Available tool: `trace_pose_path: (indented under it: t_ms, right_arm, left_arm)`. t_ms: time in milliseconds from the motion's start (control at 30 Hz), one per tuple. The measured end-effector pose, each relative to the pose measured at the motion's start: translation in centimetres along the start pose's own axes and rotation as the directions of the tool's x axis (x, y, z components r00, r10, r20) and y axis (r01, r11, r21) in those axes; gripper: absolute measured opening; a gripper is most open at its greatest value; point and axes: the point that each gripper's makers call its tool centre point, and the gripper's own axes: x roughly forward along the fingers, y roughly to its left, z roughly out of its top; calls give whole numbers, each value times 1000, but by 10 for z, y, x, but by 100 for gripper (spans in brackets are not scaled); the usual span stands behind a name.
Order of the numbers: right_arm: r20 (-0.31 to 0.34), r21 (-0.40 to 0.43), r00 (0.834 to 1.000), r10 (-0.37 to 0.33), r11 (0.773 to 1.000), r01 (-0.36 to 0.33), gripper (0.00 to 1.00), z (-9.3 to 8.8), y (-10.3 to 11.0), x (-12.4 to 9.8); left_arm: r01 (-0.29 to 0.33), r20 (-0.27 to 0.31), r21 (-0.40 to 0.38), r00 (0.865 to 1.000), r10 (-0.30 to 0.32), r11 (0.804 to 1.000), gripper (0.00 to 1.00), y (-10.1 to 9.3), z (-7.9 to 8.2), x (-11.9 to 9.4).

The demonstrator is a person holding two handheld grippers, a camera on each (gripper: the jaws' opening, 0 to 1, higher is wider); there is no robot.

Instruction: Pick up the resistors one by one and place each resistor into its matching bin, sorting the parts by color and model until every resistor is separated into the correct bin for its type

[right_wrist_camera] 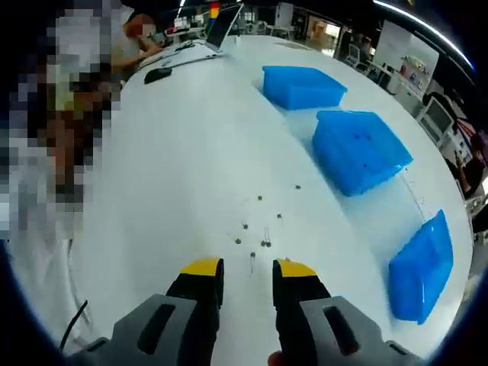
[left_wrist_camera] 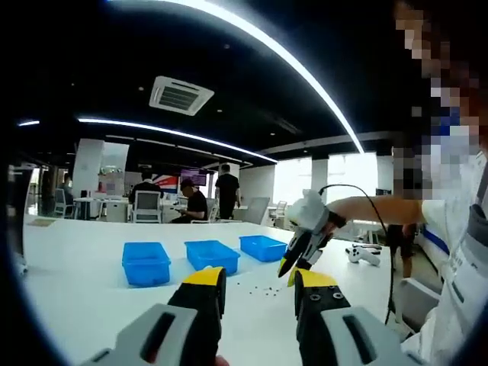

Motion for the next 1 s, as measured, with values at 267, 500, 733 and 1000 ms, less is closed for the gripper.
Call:
trace_pose_path:
  t_ms: [267,500,733,1000]
  right_arm:
    - [-53,21,999,12,1000,-11,25,-7,-5,13]
    - [-77,29,997,22,999,-20,24,-8,-12,19]
    - [-122,-40,992,17,999,-23,12,-4,-3,21]
    - [-122,-7,992,44,999,-45,4,-3,-1,22]
  left_arm:
    - [-2,2,-3,1000,2,1000,38,1,0,0]
    - [-1,2,-4,1000,1,1000,38,1,0,1]
    - [-3,-2,-7,1000,3,1000,37,3,-2,1]
    - [1,0,-10,1000,-1,1000,37,2,-1,-1]
